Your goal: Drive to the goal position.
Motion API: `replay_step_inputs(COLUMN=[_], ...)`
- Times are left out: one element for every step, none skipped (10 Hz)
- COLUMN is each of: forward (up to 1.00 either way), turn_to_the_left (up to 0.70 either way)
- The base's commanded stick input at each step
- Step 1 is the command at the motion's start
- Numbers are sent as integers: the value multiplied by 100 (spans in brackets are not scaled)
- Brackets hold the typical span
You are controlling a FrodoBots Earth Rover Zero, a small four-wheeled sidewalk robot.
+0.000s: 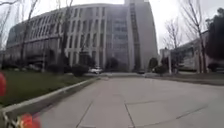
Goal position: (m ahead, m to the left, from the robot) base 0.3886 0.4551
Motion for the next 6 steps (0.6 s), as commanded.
replay_step_inputs(forward=[70, 70, 70, 70, 70, 70], turn_to_the_left=[0, 0, 0, 0, 0, 0])
